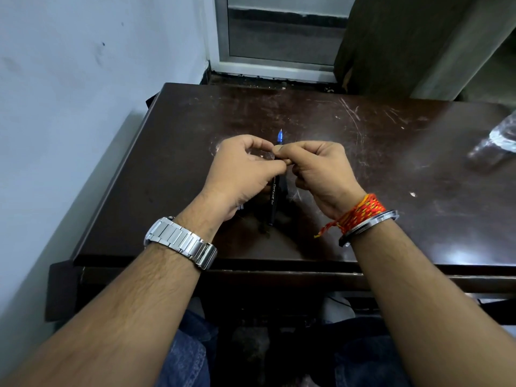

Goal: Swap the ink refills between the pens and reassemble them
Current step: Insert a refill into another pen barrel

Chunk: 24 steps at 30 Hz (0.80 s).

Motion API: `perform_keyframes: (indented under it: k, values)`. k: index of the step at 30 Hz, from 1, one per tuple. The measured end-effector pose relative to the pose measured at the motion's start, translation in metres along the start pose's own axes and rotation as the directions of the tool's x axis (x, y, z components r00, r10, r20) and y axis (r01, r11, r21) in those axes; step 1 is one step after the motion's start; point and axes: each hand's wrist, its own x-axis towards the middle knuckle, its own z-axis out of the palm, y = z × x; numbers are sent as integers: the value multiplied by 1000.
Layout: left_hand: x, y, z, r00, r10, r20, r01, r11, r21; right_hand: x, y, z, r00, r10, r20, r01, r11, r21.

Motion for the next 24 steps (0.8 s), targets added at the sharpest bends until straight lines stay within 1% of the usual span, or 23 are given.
perform_keyframes:
  k: [5,8,10,13,15,19,20,22,23,24]
  values:
    - [-1,-1,-3,1000,11,-9,-10,999,31,1,1,-1,1000,0,-1,0,999,-34]
    - [-1,1,1,999,-36,-7,36,999,-31,0,0,-1,1000,-7,18,8,1000,-13]
    - [0,3,1,999,-51,-13,51,997,-54,0,1,-2,1000,-19,4,19,999,-39]
    - [-1,4,-3,999,-38,-10,38,999,-31,1,3,-2,999,-42,-22,39,995,-92]
    - [-3,5,-3,1000,-15,-16,15,1000,7,2,3,-2,999,-48,-16,46,993,-108]
    - [-3,8,-4,997,-6,-82,8,1000,18,0,2,-1,997,-79,-4,78,993,-93]
    - [-3,8,-5,996,-10,-91,11,1000,11,0,2,-2,997,-71,-13,70,994,-88]
    - [-3,8,-8,996,-27,-89,26,1000,-12,1,2,-3,997,-11,-71,4,995,-104]
    - [-4,7,-9,996,-40,-86,39,999,-19,3,2,-4,993,9,-116,-27,988,-155]
    - [-4,7,-10,995,-54,-83,52,998,-23,4,3,-6,988,-4,-155,-37,965,-261]
